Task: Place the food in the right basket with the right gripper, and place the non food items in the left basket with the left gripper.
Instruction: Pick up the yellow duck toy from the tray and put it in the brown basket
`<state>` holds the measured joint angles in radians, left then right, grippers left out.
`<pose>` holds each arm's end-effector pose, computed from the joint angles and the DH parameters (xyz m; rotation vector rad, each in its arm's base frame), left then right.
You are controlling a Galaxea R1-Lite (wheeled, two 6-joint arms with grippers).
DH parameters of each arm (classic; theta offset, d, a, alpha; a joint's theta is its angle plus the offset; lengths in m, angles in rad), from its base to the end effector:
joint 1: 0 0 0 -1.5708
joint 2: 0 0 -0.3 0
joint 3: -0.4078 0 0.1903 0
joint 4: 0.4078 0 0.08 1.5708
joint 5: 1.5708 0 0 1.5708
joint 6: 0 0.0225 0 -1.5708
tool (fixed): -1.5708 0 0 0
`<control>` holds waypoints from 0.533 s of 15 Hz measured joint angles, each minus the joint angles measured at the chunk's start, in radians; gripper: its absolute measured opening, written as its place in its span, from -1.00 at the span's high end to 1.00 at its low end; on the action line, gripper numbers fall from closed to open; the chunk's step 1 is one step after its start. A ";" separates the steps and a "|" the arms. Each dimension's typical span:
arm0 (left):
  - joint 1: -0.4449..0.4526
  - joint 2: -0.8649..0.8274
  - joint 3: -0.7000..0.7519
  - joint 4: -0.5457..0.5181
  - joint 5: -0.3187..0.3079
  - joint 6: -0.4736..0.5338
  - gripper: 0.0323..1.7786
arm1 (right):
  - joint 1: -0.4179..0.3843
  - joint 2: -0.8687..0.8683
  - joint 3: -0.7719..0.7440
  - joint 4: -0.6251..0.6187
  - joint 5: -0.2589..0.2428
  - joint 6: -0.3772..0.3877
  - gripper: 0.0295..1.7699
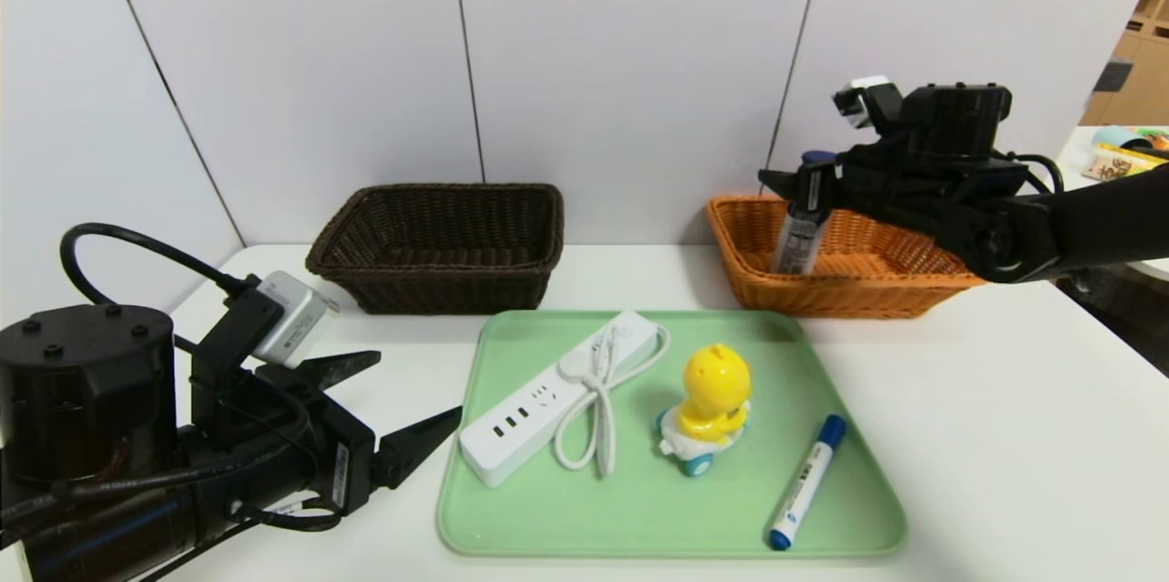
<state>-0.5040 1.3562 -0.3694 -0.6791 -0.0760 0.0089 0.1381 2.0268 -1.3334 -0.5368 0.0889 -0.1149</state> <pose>0.1682 -0.0947 0.1580 0.0748 0.3024 -0.5767 0.4116 0.0592 0.1998 -0.1180 0.1437 0.2353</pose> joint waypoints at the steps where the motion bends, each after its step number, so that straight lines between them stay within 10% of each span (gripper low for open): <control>1: 0.000 -0.001 0.003 0.001 0.000 0.000 -0.90 | 0.002 -0.023 0.021 0.000 0.000 -0.001 -0.80; 8: -0.002 -0.016 0.012 0.000 0.000 0.003 -0.90 | 0.014 -0.214 0.230 -0.007 0.002 -0.001 -0.88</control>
<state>-0.5064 1.3398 -0.3574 -0.6787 -0.0764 0.0115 0.1523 1.8126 -1.1036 -0.5434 0.0913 -0.1164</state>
